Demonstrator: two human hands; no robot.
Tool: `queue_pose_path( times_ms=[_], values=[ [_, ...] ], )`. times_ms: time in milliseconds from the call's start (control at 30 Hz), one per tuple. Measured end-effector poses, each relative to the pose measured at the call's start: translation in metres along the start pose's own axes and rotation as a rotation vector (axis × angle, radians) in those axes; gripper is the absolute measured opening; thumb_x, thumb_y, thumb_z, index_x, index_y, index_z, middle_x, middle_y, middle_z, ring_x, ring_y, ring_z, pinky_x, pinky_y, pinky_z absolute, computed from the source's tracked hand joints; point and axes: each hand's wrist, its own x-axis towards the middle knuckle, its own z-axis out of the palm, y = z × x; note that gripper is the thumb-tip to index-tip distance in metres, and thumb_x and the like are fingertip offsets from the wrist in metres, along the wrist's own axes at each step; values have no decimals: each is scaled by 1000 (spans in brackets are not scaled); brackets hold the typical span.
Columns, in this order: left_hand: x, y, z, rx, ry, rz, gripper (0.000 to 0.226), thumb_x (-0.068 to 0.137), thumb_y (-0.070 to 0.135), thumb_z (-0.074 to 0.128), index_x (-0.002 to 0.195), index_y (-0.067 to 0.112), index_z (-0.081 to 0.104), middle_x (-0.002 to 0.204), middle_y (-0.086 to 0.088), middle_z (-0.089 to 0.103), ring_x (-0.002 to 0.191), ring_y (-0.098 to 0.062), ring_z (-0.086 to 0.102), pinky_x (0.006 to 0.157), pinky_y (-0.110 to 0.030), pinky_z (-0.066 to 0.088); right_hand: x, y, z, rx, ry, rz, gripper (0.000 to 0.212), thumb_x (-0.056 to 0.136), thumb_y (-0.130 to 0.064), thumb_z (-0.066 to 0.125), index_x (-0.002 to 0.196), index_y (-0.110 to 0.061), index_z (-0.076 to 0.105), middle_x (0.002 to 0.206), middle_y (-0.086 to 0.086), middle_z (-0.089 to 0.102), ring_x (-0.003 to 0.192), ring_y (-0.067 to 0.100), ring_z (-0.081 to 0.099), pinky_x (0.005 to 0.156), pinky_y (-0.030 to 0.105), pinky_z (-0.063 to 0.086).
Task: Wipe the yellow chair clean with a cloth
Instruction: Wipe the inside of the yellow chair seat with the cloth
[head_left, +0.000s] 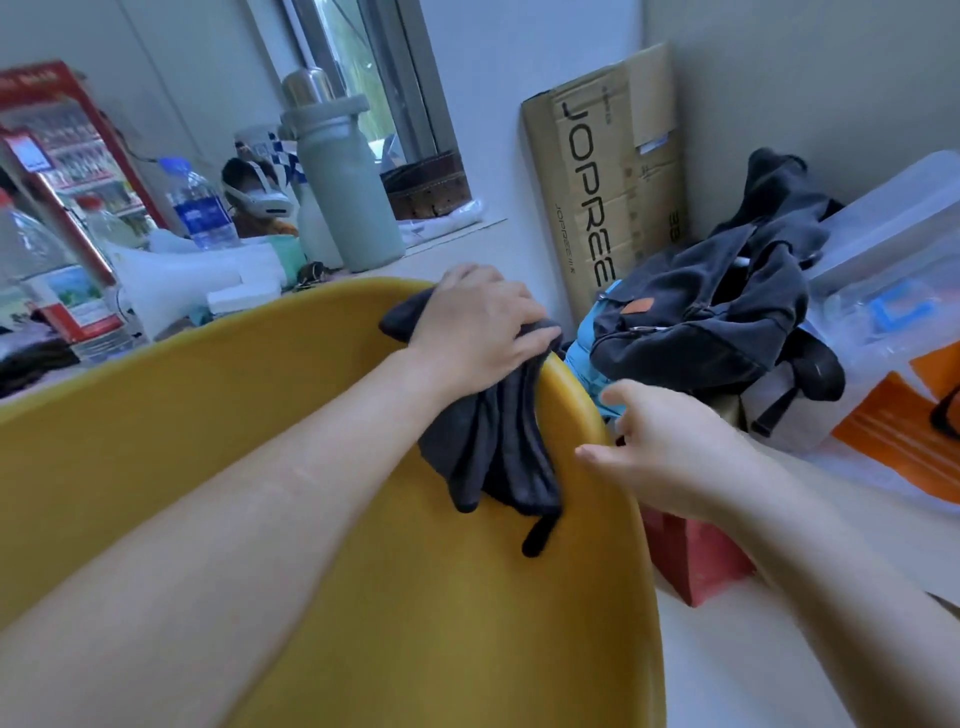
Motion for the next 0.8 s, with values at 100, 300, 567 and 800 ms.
queue_pose_path(
  times_ms=[100,300,567,800],
  values=[
    [-2,12,2,83,-34,165,52,90,55,24,88,30,70,92,13,68,93,-19,56,92,-39,37,34,-20,-3,133,44,-51,29,75,-38,71,93,-17,63,91,2,66,94,24,63,77,35,51],
    [2,-29,3,-13,30,-62,50,93,53,31,82,22,69,89,5,69,88,-22,56,76,-37,44,39,-17,17,278,145,-14,25,75,-34,73,97,-23,69,87,-3,68,89,22,63,77,36,51],
    [-26,-139,5,-115,-45,-609,43,96,48,35,72,21,58,90,-14,67,92,-34,57,66,-35,38,55,-26,1,46,105,-121,35,84,-41,61,114,-24,56,109,-1,63,100,20,56,84,35,46],
    [-16,-107,4,-71,7,-235,43,93,56,28,104,38,65,100,10,69,97,-22,56,86,-38,38,146,-108,-1,72,110,-256,32,88,-39,59,113,-18,64,113,8,66,110,32,58,85,38,48]
  ],
)
